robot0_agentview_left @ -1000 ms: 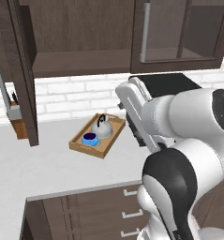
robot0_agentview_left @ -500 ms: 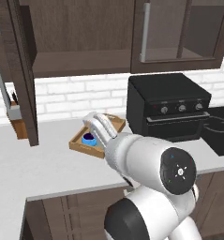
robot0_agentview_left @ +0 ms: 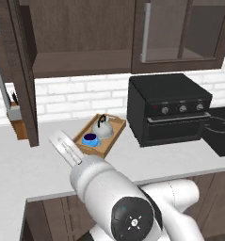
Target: Pick the kettle from the counter and place it on the tray. Then pick the mug from the cabinet and place it on the tray. Then close the cabinet doors.
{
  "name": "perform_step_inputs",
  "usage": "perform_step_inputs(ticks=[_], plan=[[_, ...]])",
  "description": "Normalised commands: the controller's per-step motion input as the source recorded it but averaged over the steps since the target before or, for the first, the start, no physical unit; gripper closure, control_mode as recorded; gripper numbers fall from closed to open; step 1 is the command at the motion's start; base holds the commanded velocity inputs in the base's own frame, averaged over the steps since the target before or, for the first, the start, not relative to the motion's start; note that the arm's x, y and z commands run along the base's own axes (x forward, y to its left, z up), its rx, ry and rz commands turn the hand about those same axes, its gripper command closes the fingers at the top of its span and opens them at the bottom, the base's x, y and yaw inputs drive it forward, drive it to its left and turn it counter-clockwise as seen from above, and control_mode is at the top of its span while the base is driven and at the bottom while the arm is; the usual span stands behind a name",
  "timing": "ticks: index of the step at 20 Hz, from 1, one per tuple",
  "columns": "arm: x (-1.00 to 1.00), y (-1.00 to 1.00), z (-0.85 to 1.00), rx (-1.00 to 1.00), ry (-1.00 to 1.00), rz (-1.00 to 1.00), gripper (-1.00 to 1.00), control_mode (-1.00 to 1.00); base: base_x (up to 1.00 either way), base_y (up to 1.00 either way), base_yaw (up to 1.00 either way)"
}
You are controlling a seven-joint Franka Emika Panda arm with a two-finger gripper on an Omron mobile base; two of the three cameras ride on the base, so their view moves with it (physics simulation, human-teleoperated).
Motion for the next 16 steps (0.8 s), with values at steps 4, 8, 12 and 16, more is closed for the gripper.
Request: perform_step_inputs(ticks=[4, 8, 12, 16], plan=[[-0.06, 0.58, -0.24, 0.00, -0.13, 0.00, -1.00, -1.00, 0.00, 0.00, 0.00], [0.00, 0.63, -0.28, 0.00, -0.13, 0.00, -1.00, -1.00, 0.00, 0.00, 0.00], [0.03, 0.62, -0.18, 0.00, -0.15, -0.01, -1.00, -1.00, 0.00, 0.00, 0.00], [0.26, 0.65, -0.06, 0.03, -0.12, -0.03, -1.00, -1.00, 0.00, 0.00, 0.00]])
